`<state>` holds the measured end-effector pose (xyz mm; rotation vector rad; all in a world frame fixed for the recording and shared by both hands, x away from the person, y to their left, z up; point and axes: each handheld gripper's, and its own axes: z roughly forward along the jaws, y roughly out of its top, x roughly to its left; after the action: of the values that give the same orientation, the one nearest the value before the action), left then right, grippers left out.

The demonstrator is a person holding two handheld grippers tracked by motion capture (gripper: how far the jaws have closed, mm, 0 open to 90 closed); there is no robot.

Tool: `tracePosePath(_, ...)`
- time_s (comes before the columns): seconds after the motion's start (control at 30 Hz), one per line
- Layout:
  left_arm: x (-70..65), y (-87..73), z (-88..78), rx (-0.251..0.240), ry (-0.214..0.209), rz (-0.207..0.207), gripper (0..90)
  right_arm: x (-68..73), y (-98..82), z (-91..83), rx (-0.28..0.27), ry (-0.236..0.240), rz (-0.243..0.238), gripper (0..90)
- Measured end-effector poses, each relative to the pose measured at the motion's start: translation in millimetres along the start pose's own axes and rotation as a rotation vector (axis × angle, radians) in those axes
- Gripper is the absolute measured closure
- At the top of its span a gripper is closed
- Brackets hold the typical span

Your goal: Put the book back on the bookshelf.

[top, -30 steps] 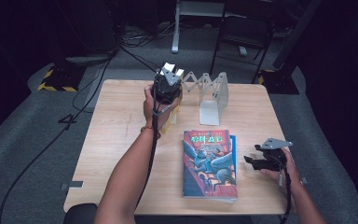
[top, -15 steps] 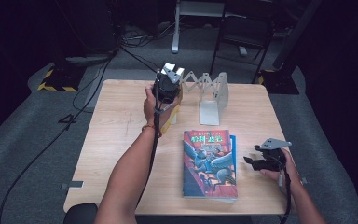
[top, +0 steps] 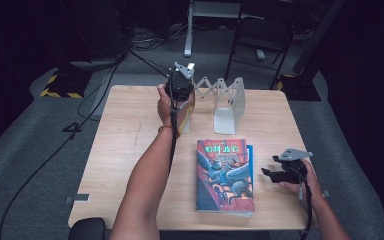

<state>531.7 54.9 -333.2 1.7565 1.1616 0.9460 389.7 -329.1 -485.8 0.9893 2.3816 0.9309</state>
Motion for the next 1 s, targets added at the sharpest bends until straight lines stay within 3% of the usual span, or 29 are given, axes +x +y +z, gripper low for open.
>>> tracePosePath(0.2,-2.7,1.3,0.3,0.01,0.022,0.037,73.1,0.4,0.2,0.1,-0.002,0.0,-0.003,29.5)
tracePosePath(0.57,2.5,3.4,-3.7,0.022,-0.013,0.08,71.8,0.6,0.6,-0.3,0.001,0.001,-0.009,29.6)
tracePosePath(0.8,4.4,8.7,-28.6,-0.029,-0.07,0.096,70.3,0.5,1.1,-1.0,-0.001,-0.003,-0.007,29.6)
tracePosePath(1.0,10.6,1.1,-49.0,-0.045,-0.106,0.108,68.6,1.5,2.0,-1.5,-0.003,-0.004,-0.003,29.5)
